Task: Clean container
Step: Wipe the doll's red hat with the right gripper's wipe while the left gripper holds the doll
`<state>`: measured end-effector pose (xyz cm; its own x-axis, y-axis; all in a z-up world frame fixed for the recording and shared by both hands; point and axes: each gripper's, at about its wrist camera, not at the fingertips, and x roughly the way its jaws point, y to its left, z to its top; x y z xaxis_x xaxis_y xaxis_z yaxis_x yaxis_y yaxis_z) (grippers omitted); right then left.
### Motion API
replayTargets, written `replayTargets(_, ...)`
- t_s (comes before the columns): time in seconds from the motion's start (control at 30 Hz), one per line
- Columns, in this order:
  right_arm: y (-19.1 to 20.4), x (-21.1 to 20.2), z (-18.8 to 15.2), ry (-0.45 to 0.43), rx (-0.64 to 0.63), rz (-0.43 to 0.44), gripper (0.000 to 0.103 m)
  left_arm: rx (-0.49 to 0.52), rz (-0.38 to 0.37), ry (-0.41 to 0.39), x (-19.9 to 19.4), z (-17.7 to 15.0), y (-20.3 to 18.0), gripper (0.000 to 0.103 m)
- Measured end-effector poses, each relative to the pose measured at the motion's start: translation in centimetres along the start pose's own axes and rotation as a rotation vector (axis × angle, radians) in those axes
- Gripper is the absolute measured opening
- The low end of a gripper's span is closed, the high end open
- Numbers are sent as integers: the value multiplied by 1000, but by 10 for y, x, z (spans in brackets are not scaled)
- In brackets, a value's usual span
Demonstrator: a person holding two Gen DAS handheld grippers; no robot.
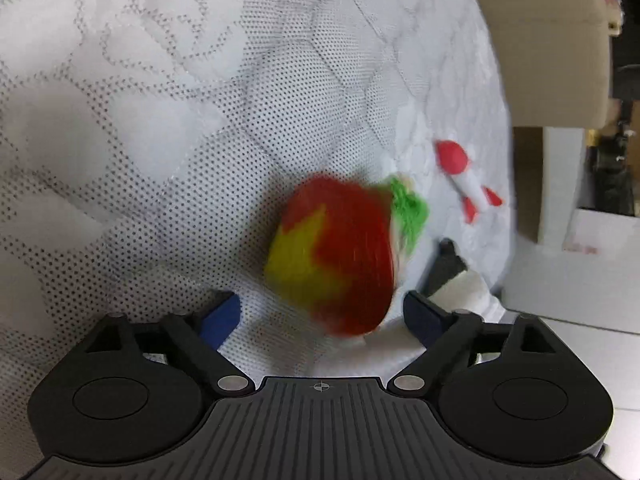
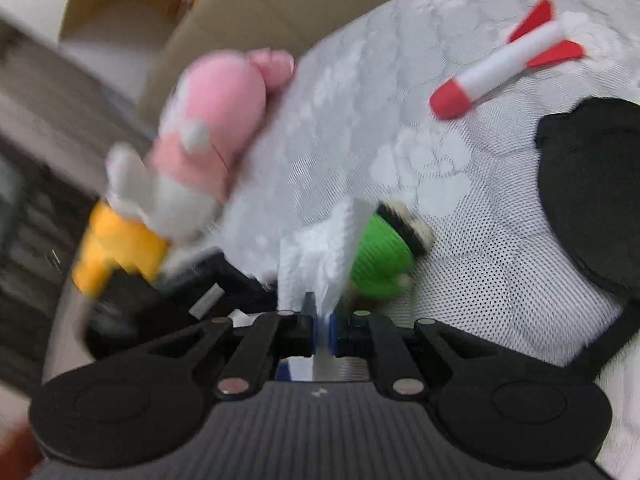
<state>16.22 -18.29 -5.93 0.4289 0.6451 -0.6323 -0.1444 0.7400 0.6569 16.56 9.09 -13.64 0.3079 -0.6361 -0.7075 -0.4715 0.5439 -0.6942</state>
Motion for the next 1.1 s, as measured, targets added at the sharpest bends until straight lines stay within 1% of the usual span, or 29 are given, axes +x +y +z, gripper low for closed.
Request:
replayTargets(0.03, 0, 5, 0, 10, -25, -25, 7, -13, -20, -10, -3, 3, 2, 94)
replayTargets(0.07, -2, 9, 1, 26, -38, -55, 7, -30, -47, -21, -7, 5, 3, 94)
replayTargets(0.13, -9, 13, 1, 53, -32, -106, 7, -15, -53, -58, -14, 9, 2, 94)
replayTargets(0.2, -15, 17, 1, 80, -25, -145, 7, 77, -29, -98, -21, 8, -10, 95)
replayTargets(0.3, -20, 21, -1, 97, -40, -230, 7, 227, 10, -158, -31, 5, -30, 96)
replayTargets(0.4, -22, 13, 2, 71, -18, -231, 7, 488, 96, -222, -35, -11, -62, 99)
replayTargets(0.47, -22, 3, 4, 34, -20, -238, 8, 690, 187, -236, -23, -27, -82, 100)
replayTargets(0.5, -22, -2, 5, 12, -23, -248, 11, 770, 229, -232, -17, -35, -89, 100)
replayTargets(0.53, -23, -7, 6, -7, -22, -255, 11, 838, 269, -218, -8, -42, -93, 100)
replayTargets(0.57, -26, -12, 8, -24, -15, -257, 11, 905, 329, -216, 3, -50, -96, 100)
replayTargets(0.63, -31, -22, 10, -56, 13, -245, 11, 988, 415, -205, 16, -61, -95, 98)
replayTargets(0.67, -33, -27, 13, -76, 33, -230, 11, 1024, 453, -198, 23, -66, -94, 90)
replayTargets(0.7, -35, -31, 15, -94, 55, -207, 11, 1025, 460, -168, 26, -68, -93, 81)
replayTargets(0.73, -38, -35, 18, -114, 87, -168, 10, 1012, 453, -129, 29, -68, -91, 67)
replayTargets(0.8, -43, -46, 22, -153, 172, -33, 10, 896, 336, -36, 27, -66, -89, 58)
replayTargets(0.83, -46, -50, 24, -164, 212, 46, 10, 867, 296, -5, 27, -68, -90, 55)
replayTargets(0.87, -47, -50, 26, -167, 235, 104, 10, 859, 271, 17, 28, -73, -93, 56)
replayTargets(0.9, -47, -48, 26, -168, 236, 127, 10, 862, 265, 28, 29, -77, -94, 56)
replayTargets(0.93, -45, -43, 27, -163, 215, 114, 10, 864, 272, 35, 32, -81, -96, 59)
replayTargets(0.97, -43, -34, 28, -147, 181, 78, 10, 866, 280, 43, 34, -85, -97, 65)
replayTargets(1.03, -40, -14, 28, -88, 117, 10, 10, 866, 298, 56, 38, -91, -98, 73)
replayTargets(1.1, -40, 4, 24, -28, 70, -69, 11, 915, 337, 47, 40, -98, -101, 75)
